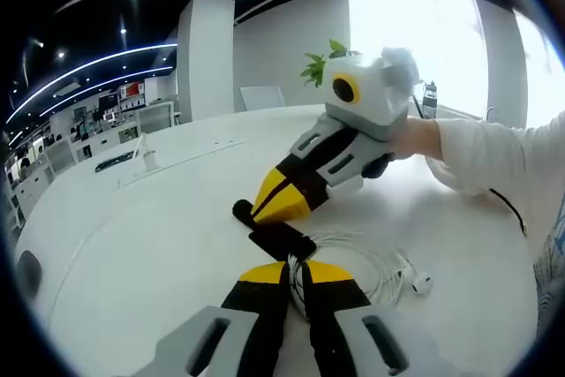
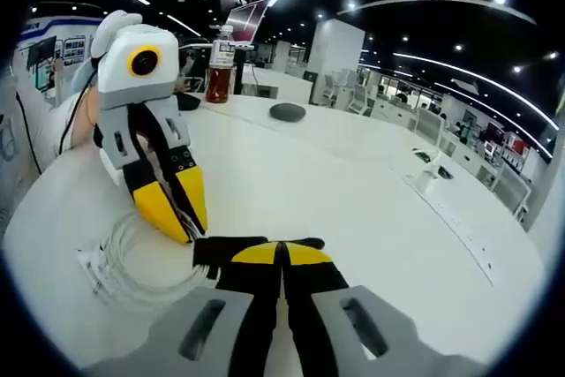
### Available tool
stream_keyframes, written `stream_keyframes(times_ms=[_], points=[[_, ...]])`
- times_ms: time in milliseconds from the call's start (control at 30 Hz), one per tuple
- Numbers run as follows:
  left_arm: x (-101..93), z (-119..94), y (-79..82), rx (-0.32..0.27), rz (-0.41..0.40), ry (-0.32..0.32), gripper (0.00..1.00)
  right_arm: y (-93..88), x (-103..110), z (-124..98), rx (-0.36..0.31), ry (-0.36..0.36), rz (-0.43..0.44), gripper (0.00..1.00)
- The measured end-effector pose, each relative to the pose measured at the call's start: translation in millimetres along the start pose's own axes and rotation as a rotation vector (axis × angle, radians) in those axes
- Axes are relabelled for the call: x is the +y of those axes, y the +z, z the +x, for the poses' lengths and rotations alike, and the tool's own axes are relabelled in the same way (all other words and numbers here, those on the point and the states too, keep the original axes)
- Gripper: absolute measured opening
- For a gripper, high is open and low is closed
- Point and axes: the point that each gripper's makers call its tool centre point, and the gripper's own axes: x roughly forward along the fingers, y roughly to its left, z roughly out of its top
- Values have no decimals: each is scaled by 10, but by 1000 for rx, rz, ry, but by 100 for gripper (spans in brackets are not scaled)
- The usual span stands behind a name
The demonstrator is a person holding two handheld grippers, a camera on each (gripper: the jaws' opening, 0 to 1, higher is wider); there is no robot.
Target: Peel open the Velcro strap on the desktop, arrange the wired earphones neatly onto it, and close the Velcro strap to secure them.
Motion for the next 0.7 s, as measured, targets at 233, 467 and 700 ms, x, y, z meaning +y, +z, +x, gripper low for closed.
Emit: stream_keyframes(times_ms=[233, 467, 700], points=[[-1, 0, 1, 0, 0, 0, 11, -21, -70, -1, 2, -42, 22, 3], [0, 8, 8, -5, -5, -1, 11, -44, -179, 8, 0, -110, 57, 3], [39, 2, 14, -7, 12, 27, 12, -58, -316, 22, -35, -177, 171, 3]])
